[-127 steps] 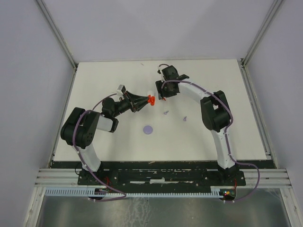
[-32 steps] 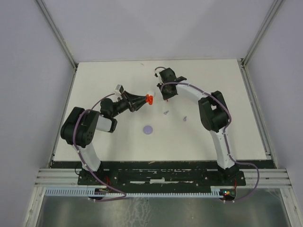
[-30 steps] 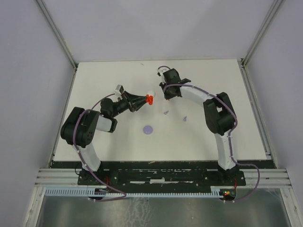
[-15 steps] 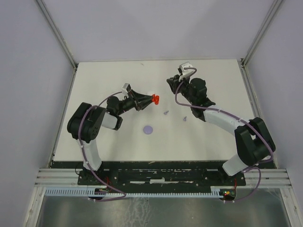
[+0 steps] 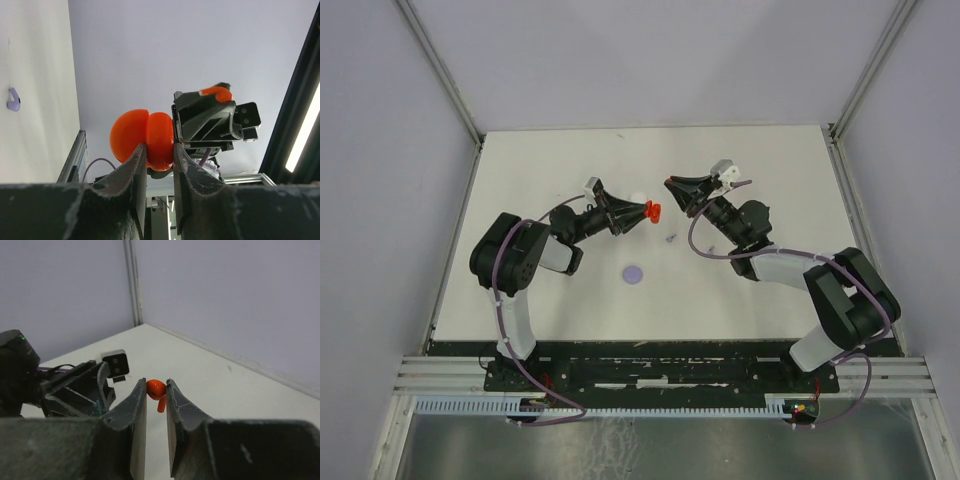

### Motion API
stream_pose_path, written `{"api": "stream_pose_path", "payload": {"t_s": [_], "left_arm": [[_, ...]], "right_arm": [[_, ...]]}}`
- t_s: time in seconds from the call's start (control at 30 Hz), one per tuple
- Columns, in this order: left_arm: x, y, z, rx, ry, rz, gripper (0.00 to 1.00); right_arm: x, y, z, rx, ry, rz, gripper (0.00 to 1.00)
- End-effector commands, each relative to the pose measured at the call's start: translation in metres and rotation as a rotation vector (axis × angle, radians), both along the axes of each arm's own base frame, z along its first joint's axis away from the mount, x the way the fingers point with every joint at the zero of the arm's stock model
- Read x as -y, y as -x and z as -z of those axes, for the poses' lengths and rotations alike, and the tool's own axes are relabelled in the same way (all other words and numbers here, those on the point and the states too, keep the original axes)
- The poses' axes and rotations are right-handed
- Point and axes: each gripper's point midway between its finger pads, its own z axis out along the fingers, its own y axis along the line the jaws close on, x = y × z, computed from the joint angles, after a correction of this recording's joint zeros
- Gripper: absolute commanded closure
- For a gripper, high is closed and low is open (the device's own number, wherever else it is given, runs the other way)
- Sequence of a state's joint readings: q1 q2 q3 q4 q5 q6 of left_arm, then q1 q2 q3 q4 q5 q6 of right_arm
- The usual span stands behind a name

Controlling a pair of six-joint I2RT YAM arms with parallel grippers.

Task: Insert the wireless bluetooth earbuds into the charging case
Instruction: Place the earbud in the charging case.

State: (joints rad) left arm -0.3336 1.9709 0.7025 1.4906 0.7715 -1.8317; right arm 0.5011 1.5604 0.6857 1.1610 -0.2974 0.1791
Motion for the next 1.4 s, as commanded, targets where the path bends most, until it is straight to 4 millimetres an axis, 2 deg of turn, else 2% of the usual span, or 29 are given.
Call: {"api": "stream_pose_path", "payload": {"t_s": [0.0, 0.27, 0.6, 1.37], "left_arm": [[0.002, 0.010, -0.026, 0.090, 0.057, 0.052, 0.97], [0.003, 0.010, -0.035, 0.107, 0.068, 0.072, 0.97], [0.005, 0.008, -0.043, 0.118, 0.071, 0.080, 0.97], [0.004, 0.011, -0.053, 0.146, 0.059, 0.074, 0.97]], "right_arm": [[-0.013, 0.028, -0.041, 0.161, -0.114, -0.157, 0.99], [-0.024, 0.035, -0.023, 0.142, -0.075, -0.241, 0.99], [-0.025, 0.039, -0.002, 0.109, -0.031, -0.256, 0.99], [-0.025, 0.038, 0.016, 0.076, 0.004, -0.251, 0.99]]}}
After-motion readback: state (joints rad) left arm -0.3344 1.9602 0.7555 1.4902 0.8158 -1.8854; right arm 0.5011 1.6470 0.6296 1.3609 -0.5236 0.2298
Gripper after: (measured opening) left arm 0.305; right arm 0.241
